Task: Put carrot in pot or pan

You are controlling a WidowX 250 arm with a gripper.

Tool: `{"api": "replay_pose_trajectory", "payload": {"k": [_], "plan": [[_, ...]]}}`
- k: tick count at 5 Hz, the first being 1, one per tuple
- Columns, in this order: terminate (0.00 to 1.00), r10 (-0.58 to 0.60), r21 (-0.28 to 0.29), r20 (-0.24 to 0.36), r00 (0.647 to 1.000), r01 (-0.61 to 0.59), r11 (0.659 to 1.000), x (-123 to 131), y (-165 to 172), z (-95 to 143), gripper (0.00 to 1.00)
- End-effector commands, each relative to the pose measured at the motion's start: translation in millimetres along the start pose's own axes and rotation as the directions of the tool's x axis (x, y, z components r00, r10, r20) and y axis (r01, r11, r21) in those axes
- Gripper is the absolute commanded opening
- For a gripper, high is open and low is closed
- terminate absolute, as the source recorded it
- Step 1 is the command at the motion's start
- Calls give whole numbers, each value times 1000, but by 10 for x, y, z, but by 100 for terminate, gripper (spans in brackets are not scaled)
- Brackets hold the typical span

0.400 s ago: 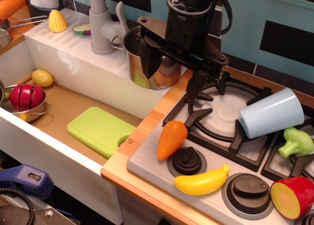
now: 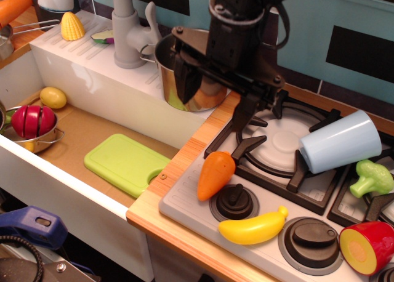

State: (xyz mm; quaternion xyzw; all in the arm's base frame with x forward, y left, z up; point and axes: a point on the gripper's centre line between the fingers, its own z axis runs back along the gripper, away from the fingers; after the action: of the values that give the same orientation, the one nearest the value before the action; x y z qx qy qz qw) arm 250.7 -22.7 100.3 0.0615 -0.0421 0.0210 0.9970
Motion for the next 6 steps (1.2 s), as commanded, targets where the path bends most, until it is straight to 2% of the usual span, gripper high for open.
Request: {"api": "replay_pose_trajectory", "payload": {"k": [1,5,6], "plan": [[0,43,-49,23,999,-42,998,-12,-39,-17,100],[0,91,-132,98,991,-78,988,-164,-70,-516,100],[0,116,-126,116,986,-101,987,-213,-80,-621,100]]}}
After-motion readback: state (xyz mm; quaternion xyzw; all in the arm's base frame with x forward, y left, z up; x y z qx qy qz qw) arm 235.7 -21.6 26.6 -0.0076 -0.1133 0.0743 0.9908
